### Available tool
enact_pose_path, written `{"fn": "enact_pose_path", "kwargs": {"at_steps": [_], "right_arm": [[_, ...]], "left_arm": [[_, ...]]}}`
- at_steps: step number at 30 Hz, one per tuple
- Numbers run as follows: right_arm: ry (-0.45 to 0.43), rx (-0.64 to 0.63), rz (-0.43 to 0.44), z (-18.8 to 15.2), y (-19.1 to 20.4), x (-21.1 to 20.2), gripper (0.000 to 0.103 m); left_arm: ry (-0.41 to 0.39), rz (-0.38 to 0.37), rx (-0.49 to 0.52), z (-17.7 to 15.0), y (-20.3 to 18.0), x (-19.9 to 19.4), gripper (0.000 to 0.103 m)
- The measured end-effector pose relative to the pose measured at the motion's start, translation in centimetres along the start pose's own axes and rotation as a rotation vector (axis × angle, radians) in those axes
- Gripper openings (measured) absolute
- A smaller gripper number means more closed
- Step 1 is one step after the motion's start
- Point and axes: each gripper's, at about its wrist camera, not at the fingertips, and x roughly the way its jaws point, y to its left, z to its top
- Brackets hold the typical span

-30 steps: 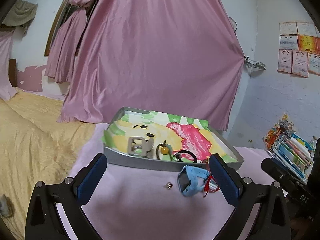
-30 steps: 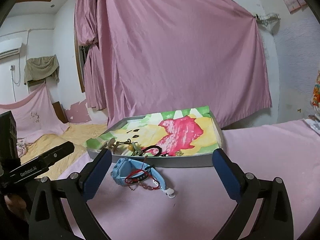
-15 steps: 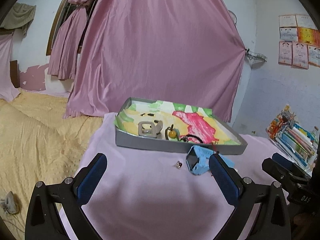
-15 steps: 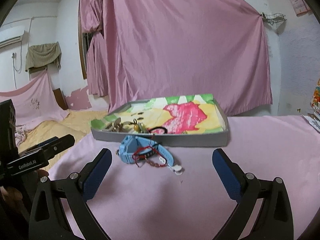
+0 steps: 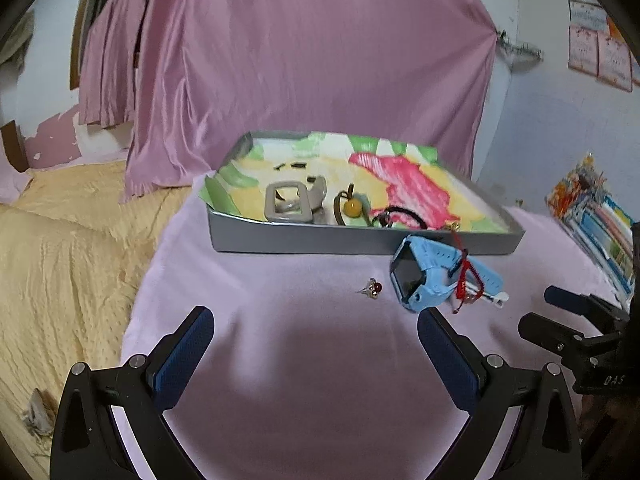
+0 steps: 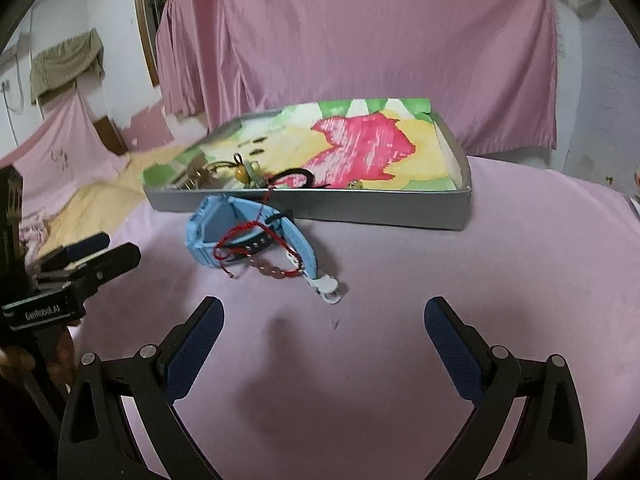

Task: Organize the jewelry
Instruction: 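Grasp the second red-stone earring with the left tool while the right tool grasps the white hair clip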

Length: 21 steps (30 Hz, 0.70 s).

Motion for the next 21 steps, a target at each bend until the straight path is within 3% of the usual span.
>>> {"fn": "enact_pose_path", "kwargs": {"at_steps": [4, 6, 11, 15, 21], "right_arm": [[0.025, -0.024, -0.005, 0.6, 0.2, 0.8, 0.091], [0.044, -0.035, -0.003, 1.0, 0.3, 1.3, 0.073], [0.098, -0.071, 0.002, 1.8, 0.5, 2.4, 0.066], [0.139, -0.084, 0.019, 2.1, 0.6, 3.2, 0.064], [0.138, -0.112, 0.006, 2.5, 0.9, 3.5, 0.042]], "left_arm": [[0.061, -0.010, 0.003, 0.6, -0.1, 1.4, 0.102], [0.089, -0.023, 0.003, 0.9, -0.1, 2.0, 0.094], [0.142, -0.025, 0.044, 1.5, -0.9, 3.4, 0.074], [0.189, -0.060, 0.076, 1.8, -1.7, 4.2, 0.067], [0.203, -0.050, 0.138, 2.6, -2.8, 5.2, 0.053]]}}
